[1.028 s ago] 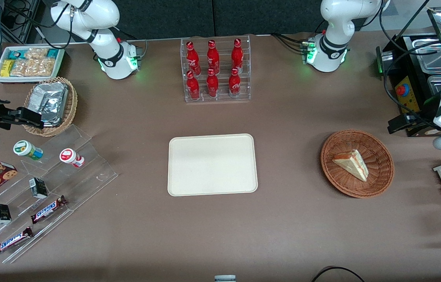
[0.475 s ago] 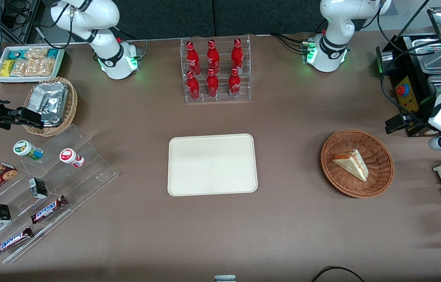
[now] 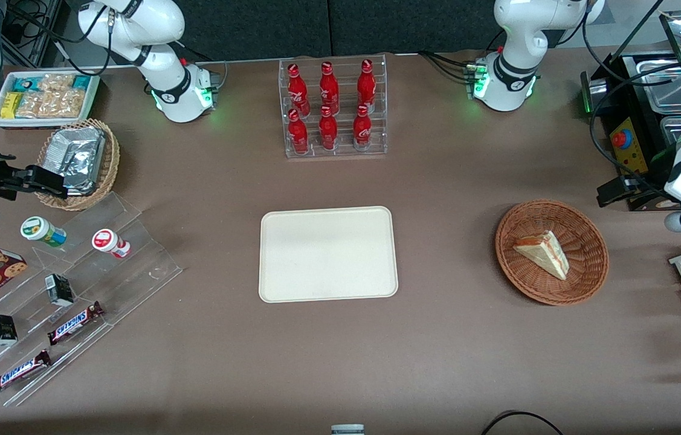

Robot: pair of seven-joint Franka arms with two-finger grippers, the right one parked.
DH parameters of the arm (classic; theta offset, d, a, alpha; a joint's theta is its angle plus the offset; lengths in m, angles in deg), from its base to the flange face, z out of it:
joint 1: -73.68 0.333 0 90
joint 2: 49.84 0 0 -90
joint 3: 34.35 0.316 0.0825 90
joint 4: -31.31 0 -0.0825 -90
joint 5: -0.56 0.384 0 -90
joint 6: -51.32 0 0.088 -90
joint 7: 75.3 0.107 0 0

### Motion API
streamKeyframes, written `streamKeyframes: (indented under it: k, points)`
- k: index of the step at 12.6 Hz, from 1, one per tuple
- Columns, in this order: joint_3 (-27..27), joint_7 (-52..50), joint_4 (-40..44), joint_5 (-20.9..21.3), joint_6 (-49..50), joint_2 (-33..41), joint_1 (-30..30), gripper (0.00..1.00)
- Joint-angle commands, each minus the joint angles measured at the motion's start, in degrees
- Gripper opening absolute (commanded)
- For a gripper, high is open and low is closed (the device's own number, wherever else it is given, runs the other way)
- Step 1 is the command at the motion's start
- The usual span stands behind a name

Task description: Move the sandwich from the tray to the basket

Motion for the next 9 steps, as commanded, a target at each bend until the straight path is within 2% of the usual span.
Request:
streamKeyframes:
  k: [1, 9]
  points:
    - [0.94, 1.38, 0.57, -0.7, -0.05, 0.3, -0.99, 1.0]
    - [0.59, 1.46, -5.05, -0.61, -4.36, 5.39, -0.9, 1.0]
